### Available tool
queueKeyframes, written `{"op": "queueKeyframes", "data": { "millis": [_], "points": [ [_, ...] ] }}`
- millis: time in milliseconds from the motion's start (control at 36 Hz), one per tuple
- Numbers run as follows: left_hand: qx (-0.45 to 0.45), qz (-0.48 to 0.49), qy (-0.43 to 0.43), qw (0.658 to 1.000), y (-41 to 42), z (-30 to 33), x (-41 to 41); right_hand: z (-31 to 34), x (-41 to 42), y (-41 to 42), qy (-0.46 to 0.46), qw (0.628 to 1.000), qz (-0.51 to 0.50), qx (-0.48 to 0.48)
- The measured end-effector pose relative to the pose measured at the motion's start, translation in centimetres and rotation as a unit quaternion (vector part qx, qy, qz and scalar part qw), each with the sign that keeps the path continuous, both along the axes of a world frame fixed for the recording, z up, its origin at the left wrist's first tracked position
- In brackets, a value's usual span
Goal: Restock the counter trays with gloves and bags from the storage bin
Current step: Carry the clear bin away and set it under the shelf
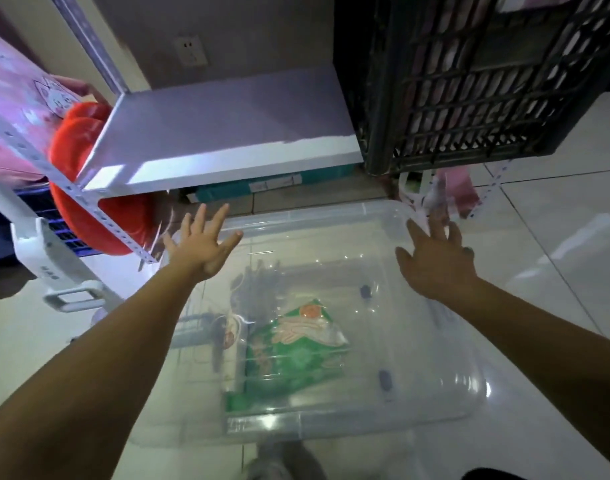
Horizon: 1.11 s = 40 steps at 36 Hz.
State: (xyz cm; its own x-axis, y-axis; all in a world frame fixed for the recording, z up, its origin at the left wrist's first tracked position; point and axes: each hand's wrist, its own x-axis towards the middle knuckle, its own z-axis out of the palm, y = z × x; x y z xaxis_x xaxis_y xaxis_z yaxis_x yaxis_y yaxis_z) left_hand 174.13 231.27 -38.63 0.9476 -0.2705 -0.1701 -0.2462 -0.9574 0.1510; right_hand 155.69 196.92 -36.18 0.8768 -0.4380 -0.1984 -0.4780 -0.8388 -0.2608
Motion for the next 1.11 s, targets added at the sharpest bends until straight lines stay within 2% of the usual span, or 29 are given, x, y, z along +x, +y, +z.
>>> {"op": "queueKeyframes", "data": {
  "millis": [83, 167, 222, 250, 306, 361, 444, 528, 667, 806, 944, 1000, 1056, 1111],
  "points": [
    [-0.014, 0.066, -0.027, 0.997, 3.4, 0.4, -0.3, -0.3, -1.0, 2.7, -0.022, 0.994, 0.090, -0.056],
    [-0.043, 0.152, -0.008, 0.987, 6.7, 0.6, -1.0, -0.8, -2.2, 7.2, -0.051, 0.975, 0.212, -0.049],
    [-0.166, 0.233, 0.093, 0.954, 9.0, 0.7, -1.8, -1.6, -2.7, 10.5, -0.046, 0.961, 0.269, -0.046],
    [-0.236, 0.279, 0.178, 0.914, 10.1, 1.0, -2.3, -2.1, -2.8, 12.0, -0.042, 0.956, 0.288, -0.045],
    [-0.292, 0.325, 0.336, 0.834, 12.0, 1.7, -3.5, -3.1, -2.7, 14.1, -0.033, 0.950, 0.308, -0.044],
    [-0.296, 0.312, 0.394, 0.812, 13.4, 2.3, -4.3, -3.7, -2.5, 15.0, -0.032, 0.948, 0.314, -0.048],
    [-0.292, 0.323, 0.395, 0.809, 13.9, 2.8, -4.6, -4.3, -2.5, 15.3, -0.047, 0.948, 0.309, -0.058],
    [-0.274, 0.332, 0.386, 0.816, 12.8, 4.2, -5.0, -4.5, -3.1, 15.2, -0.052, 0.948, 0.306, -0.071],
    [-0.230, 0.325, 0.349, 0.848, 10.7, 5.7, -5.8, -4.4, -3.2, 15.3, -0.053, 0.949, 0.303, -0.077],
    [-0.205, 0.332, 0.328, 0.860, 9.1, 6.6, -6.4, -4.4, -3.2, 15.2, -0.050, 0.950, 0.300, -0.070],
    [-0.137, 0.309, 0.277, 0.899, 7.1, 6.7, -6.6, -3.9, -3.3, 15.1, -0.044, 0.950, 0.304, -0.049],
    [-0.079, 0.259, 0.225, 0.936, 6.2, 5.9, -7.0, -3.2, -3.4, 14.8, -0.056, 0.952, 0.301, -0.001],
    [-0.017, 0.171, 0.136, 0.976, 5.2, 4.4, -8.4, -2.0, -3.5, 13.9, -0.090, 0.953, 0.277, 0.083],
    [-0.013, 0.099, 0.036, 0.994, 3.5, 3.2, -11.1, -0.6, -3.6, 12.0, -0.140, 0.953, 0.221, 0.150]
  ]
}}
